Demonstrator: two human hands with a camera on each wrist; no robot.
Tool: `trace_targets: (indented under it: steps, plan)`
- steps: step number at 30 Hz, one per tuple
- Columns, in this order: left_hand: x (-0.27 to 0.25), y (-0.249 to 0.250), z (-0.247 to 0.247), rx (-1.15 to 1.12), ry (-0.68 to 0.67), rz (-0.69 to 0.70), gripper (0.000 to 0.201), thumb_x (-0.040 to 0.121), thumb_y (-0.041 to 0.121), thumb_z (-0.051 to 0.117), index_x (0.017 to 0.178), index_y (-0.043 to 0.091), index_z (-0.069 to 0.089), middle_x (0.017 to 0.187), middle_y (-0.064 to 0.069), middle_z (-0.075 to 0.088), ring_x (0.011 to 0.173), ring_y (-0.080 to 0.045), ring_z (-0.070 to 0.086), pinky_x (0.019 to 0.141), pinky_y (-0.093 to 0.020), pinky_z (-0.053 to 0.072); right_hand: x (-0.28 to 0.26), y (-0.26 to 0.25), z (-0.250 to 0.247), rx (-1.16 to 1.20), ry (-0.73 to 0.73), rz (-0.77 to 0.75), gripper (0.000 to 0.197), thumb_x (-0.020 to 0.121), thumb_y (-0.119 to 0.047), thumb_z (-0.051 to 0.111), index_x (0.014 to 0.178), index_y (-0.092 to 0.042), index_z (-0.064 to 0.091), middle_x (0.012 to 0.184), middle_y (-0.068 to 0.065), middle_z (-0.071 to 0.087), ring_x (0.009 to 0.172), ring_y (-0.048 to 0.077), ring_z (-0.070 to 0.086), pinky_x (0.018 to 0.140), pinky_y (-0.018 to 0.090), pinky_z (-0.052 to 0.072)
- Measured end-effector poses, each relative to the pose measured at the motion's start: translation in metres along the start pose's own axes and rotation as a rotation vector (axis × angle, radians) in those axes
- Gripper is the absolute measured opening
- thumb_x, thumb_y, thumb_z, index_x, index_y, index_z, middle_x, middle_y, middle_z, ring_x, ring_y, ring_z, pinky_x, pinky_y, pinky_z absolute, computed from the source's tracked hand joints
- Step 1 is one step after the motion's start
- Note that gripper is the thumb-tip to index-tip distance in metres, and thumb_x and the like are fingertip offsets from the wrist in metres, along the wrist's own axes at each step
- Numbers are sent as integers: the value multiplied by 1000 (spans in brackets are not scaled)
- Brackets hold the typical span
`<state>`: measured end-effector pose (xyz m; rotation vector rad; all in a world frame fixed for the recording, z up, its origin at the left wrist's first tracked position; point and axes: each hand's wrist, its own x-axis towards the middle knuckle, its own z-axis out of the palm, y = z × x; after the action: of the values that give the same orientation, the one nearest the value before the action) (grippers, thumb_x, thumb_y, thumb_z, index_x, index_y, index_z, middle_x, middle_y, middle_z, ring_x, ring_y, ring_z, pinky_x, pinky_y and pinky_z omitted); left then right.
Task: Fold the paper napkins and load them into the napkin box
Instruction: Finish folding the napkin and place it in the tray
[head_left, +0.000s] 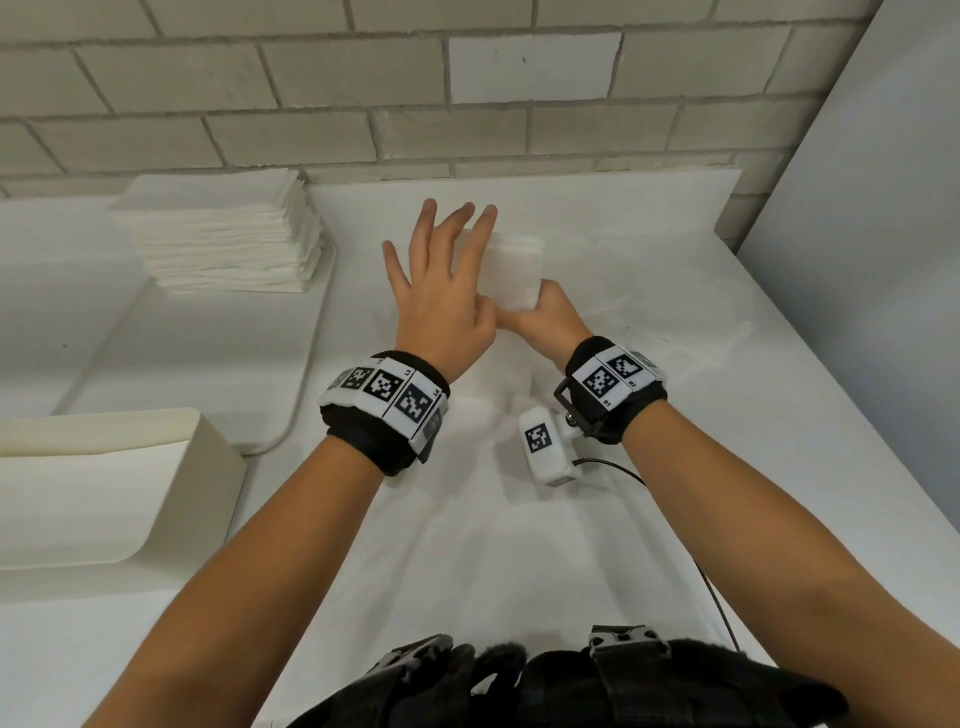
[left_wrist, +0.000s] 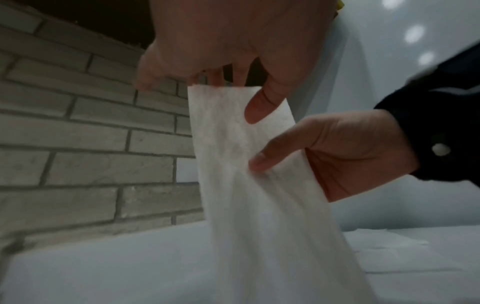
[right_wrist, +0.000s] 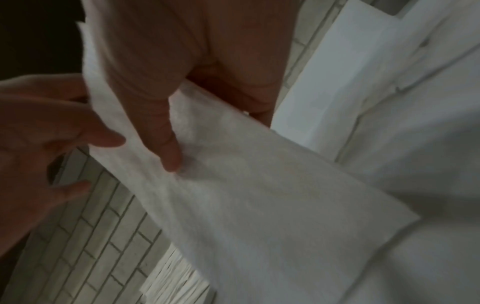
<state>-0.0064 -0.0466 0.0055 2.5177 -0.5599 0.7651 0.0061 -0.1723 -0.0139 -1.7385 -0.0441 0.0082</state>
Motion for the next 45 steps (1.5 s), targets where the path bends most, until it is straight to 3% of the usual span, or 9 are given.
trace_targets:
  steps: [4,8,14,16,20,24,36,41,45]
  plan:
    - [26,-7,-17,91,-137,53,54,82,11,51,135,14,46,132,-7,53,133,-25,38,111,-58,8,13,-19,-4,-273,-36,-62,15,79,-16,71,92,-12,65,86,3,66,86,17,62,75,29,50]
    - [39,-21,-32,-146,-32,-52,37,86,5,48,122,2,54,116,-15,61,109,-32,55,95,-35,38,21,-41,-13,-481,-122,-84,18,78,-16,72,94,-13,64,92,4,63,86,17,59,74,26,45]
    - [-7,-78,-15,-644,-121,-791,17,76,14,57,93,15,59,92,-6,59,91,-23,55,82,-36,44,21,-32,-49,-745,-206,8,16,78,-9,70,93,-14,65,88,1,60,84,16,55,62,16,41]
    - [-19,-89,-6,-620,-161,-877,24,81,5,59,105,6,60,91,-7,56,89,-22,52,77,-31,41,18,-16,-55,-707,-192,56,20,78,-5,70,97,-11,67,88,1,62,83,14,56,66,15,42]
    - [-32,-90,7,-498,-289,-890,34,81,-5,56,112,7,56,98,-10,53,87,-22,48,70,-27,38,10,24,-52,-530,-179,124,19,76,1,69,77,-16,64,82,1,64,79,15,59,80,25,44]
    - [-36,-90,17,-569,-257,-845,34,72,-13,56,92,15,54,83,0,52,80,-23,49,57,-22,41,5,38,-44,-375,-195,123,22,78,5,67,76,-16,61,77,-6,58,71,5,53,67,10,42]
    - [-42,-91,10,-763,-395,-802,27,81,4,69,105,11,62,93,-5,64,87,-19,59,76,-26,49,3,47,-34,-171,-123,169,18,76,4,70,81,-12,63,75,-2,59,72,8,54,64,14,41]
    - [-31,-96,-14,-760,-368,-804,17,76,9,76,89,16,68,88,-2,71,88,-20,63,82,-30,52,17,25,-40,-155,-122,123,16,76,-1,73,76,-14,63,73,-9,65,71,3,59,66,15,43]
    - [-18,-90,-48,-904,-298,-789,22,83,-4,62,103,6,66,71,14,72,72,-2,68,71,-16,56,27,2,-48,55,-199,146,24,78,2,69,98,-11,65,103,3,67,96,17,65,86,30,53]
